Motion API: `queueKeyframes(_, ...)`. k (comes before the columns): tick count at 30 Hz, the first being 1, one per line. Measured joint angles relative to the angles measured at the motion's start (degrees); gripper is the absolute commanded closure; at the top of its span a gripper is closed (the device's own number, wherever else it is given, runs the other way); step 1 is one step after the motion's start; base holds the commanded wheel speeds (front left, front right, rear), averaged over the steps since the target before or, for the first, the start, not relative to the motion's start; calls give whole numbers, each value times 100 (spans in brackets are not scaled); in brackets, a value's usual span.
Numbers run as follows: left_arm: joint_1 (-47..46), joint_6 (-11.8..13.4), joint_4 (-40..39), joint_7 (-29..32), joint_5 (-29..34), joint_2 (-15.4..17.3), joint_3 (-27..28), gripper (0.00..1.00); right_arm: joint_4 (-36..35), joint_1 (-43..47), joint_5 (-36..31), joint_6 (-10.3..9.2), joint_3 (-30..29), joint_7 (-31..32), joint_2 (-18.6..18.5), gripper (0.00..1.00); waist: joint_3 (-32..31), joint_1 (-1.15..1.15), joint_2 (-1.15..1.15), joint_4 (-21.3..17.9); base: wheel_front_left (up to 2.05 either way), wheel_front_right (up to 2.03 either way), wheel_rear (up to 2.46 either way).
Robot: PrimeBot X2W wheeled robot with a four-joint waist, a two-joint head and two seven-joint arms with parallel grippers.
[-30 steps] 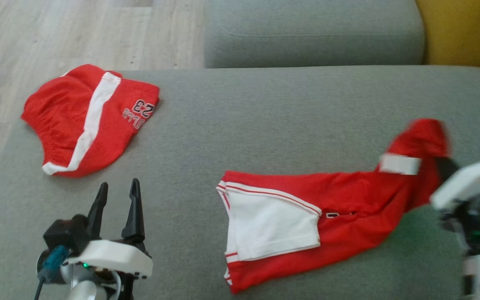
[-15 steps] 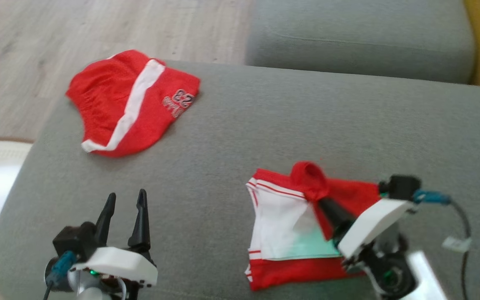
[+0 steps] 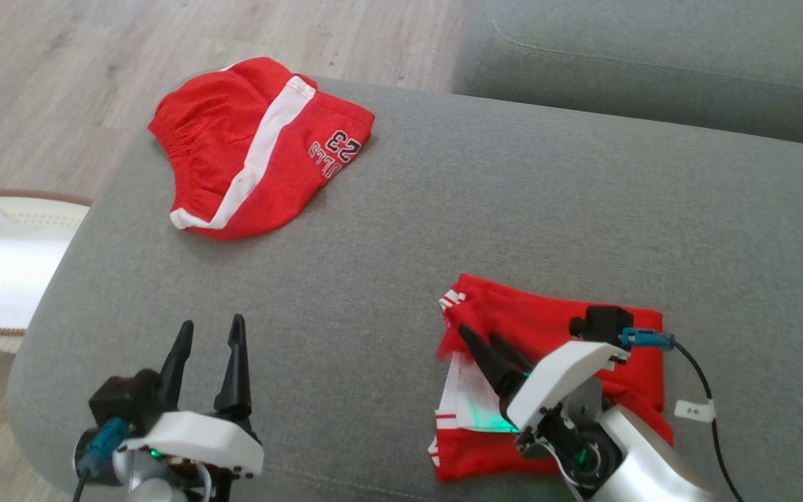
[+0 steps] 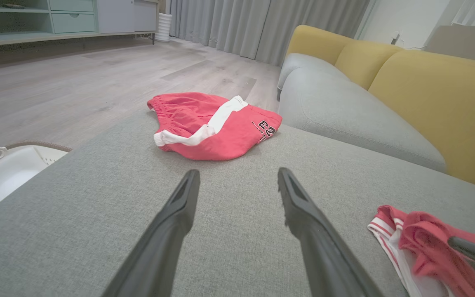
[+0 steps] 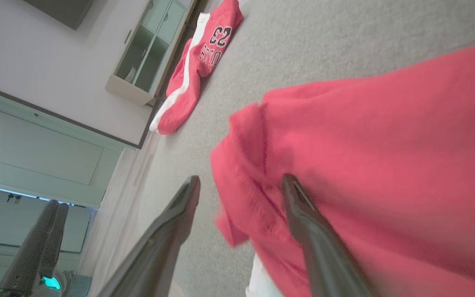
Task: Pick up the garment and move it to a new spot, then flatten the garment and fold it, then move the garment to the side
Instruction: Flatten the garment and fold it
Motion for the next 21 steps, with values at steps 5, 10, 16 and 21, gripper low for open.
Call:
queueKeyframes(5,2,2,2,0,31,-11,111,0,-354,-132,265,0,119,-124,-12,0,-51,0,0,-150,0,0,0)
queueKeyframes(10,14,0,0,0,31,-25,140,0,-1502,-152,-34,0,-570,-396,-339,0,-123,0,0,-358,0,0,0)
queueKeyframes(16,27,-7,-1,0,36,-92,132,0,-1635,-114,-1583,0,-1695,-410,-1388,0,-194,0,0,-469,0,0,0)
queueKeyframes(21,29,-9,2,0,38,-108,126,0,-1640,337,-2508,0,-1853,40,-1089,11,-197,0,0,-425,0,0,0)
